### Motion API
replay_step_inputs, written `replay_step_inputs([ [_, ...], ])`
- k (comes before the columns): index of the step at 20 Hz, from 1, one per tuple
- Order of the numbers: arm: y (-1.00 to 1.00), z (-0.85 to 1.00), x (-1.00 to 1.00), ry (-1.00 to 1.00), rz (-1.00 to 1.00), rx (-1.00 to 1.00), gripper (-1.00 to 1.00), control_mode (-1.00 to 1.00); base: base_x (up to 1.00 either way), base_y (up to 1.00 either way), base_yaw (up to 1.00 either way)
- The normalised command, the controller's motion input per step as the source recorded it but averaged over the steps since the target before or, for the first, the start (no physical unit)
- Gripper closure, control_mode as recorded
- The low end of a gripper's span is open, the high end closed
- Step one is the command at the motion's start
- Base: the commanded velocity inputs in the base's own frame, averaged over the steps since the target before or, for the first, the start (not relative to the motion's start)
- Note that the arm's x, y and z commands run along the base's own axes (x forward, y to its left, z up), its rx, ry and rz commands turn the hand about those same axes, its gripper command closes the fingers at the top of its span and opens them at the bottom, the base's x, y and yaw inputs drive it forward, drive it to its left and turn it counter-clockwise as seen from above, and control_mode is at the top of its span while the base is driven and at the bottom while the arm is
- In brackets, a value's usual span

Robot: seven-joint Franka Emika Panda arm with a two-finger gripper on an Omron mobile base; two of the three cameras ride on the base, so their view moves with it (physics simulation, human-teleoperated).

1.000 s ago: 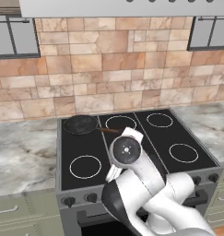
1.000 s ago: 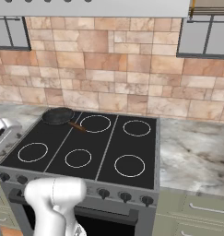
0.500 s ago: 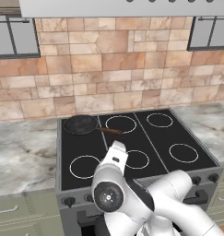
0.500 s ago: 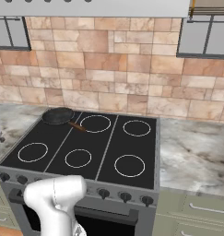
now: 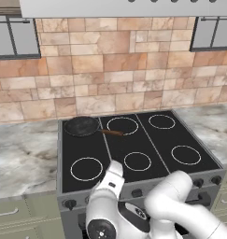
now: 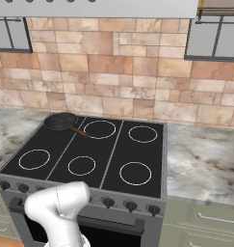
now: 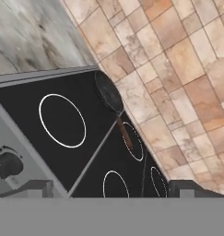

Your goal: Turn off the rear left burner of the stove.

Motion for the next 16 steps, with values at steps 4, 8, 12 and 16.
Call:
replay_step_inputs([
  [4,0.01,-0.48,0.0,-0.18,0.0,0.07,-1.0,-1.0,0.0,0.0,0.0],
  [8,0.08,-0.52,-0.03,-0.23,0.0,0.01,-1.0,-1.0,0.0,0.0,0.0],
  [12,0.11,-0.37,-0.15,-0.32,0.0,0.0,-1.0,-1.0,0.0,0.0,0.0],
  [16,0.13,-0.34,0.0,-0.25,0.0,0.01,-1.0,-1.0,0.0,0.0,0.0],
])
